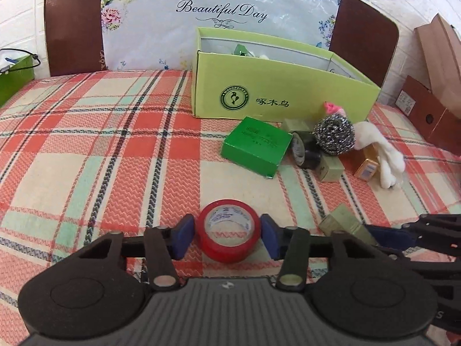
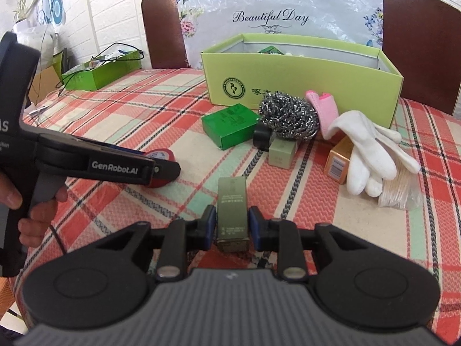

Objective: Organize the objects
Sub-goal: 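Grasp the khaki bottle with the right gripper while the left grasps the red tape roll, then carry the khaki bottle and red tape into the green box and release both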

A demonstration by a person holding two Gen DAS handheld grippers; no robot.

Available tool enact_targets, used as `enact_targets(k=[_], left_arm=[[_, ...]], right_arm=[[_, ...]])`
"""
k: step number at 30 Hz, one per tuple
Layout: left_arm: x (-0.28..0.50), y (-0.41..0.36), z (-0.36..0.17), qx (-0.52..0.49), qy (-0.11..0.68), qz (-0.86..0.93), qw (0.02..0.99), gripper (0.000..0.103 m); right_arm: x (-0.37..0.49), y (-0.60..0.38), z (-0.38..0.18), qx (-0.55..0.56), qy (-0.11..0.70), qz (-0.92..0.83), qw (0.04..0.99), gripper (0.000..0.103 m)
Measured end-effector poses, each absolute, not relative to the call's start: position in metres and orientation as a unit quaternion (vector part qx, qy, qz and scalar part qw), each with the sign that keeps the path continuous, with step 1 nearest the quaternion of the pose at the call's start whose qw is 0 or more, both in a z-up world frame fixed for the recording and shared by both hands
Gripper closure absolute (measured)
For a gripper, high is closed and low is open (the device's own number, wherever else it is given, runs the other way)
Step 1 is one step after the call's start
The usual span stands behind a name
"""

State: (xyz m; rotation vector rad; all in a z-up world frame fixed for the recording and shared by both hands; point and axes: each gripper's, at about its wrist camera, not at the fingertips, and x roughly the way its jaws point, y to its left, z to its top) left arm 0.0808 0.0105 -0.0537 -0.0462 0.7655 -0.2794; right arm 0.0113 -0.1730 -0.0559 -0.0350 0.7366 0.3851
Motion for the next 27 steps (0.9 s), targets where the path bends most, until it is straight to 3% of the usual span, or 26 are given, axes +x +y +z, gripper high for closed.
enact_targets(k=[14,27], left_arm=[[0.097,-0.009,0.017,-0.047,0.281,-0.197,0.938,0.054],[0.186,-0.061,0.057,-0.056,0.247,-0.211,0.944,0.054]], right_arm=[[0.028,-0.198,0.005,-0.018,0.272,0.191,0.943,0.081],[0.139,-0.245,0.034,-0.061,0.222,0.094,0.969,0.081]])
